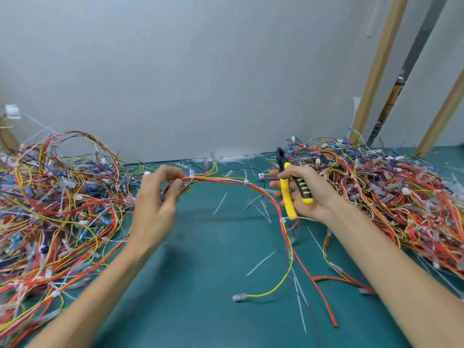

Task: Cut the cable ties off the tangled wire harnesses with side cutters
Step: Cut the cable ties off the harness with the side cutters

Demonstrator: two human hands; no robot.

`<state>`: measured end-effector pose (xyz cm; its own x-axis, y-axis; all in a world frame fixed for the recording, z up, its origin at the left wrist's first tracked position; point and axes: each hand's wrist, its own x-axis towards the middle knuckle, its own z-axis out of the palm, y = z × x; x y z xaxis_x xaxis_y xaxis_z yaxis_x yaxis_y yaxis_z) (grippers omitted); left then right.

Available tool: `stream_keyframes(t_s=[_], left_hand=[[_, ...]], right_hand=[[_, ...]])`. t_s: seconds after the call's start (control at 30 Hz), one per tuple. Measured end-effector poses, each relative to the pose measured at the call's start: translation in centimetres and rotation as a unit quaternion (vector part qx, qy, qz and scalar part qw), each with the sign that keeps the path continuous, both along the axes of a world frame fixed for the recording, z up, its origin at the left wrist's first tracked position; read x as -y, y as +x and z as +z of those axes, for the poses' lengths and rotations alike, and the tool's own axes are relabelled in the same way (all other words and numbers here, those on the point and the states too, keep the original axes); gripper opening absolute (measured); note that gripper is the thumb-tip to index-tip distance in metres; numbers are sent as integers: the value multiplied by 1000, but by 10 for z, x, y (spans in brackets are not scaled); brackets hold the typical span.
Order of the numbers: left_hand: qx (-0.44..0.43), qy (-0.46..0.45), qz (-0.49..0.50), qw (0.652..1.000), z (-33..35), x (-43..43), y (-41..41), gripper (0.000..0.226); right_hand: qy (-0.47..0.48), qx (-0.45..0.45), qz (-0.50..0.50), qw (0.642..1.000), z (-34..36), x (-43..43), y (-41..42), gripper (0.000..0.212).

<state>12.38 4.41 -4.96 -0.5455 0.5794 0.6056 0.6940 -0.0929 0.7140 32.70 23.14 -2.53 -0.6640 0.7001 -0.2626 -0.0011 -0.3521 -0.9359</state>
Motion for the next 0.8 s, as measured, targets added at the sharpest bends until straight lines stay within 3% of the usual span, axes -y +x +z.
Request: stream_keyframes(t_s=[0.17, 0.27, 0.33, 0.4, 0.5, 0.57, 0.63, 0.73, 0.8], left_hand=[[108, 27, -143, 983, 58, -41, -1, 25], [162, 47, -196, 966, 82, -71, -8, 19], [106, 19, -154, 982, 80, -90, -12, 19], [-48, -97, -43, 993, 67, -101, -16, 20], [-146, -272, -7, 951, 38, -89, -18, 34], [-138, -293, -25, 946, 20, -71, -20, 46], [-109, -289, -7, 951, 7, -49, -25, 45], [-21, -269, 37, 962, -4, -20, -36, 29], [-2, -280, 51, 959, -6, -4, -42, 25]], right_hand=[[11, -112, 111, 987, 29, 12, 1, 22], [33, -157, 199, 967, 44, 19, 5, 47], [46, -154, 229, 960, 47, 22, 5, 51], [61, -101, 206, 971, 45, 23, -1, 49], [100, 48, 142, 984, 29, 24, -13, 35], [120, 135, 106, 978, 13, 25, -17, 16], [139, 187, 73, 970, 0, 25, -19, 16], [151, 209, 52, 965, -5, 25, -19, 26], [177, 212, 45, 960, -3, 26, -21, 17]])
